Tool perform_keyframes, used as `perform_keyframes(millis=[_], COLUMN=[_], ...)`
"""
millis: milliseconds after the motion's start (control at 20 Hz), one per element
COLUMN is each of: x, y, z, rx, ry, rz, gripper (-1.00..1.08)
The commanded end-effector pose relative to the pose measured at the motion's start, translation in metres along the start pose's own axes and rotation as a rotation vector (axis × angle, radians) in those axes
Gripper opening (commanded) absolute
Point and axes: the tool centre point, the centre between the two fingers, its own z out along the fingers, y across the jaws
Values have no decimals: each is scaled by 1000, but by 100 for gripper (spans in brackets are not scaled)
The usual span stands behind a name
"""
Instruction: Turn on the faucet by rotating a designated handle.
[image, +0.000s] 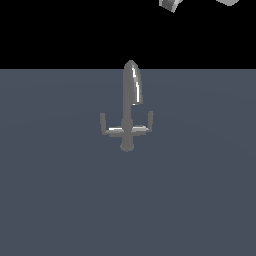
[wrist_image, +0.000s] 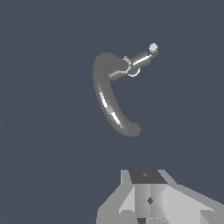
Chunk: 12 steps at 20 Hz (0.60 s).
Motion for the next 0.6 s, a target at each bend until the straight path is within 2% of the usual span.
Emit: perform_keyframes(millis=[0,550], x=[15,76], y=[6,28], z=[5,36], rx=[46,243], ry=[-20,-111], rz=[17,89], gripper=[-100,-100])
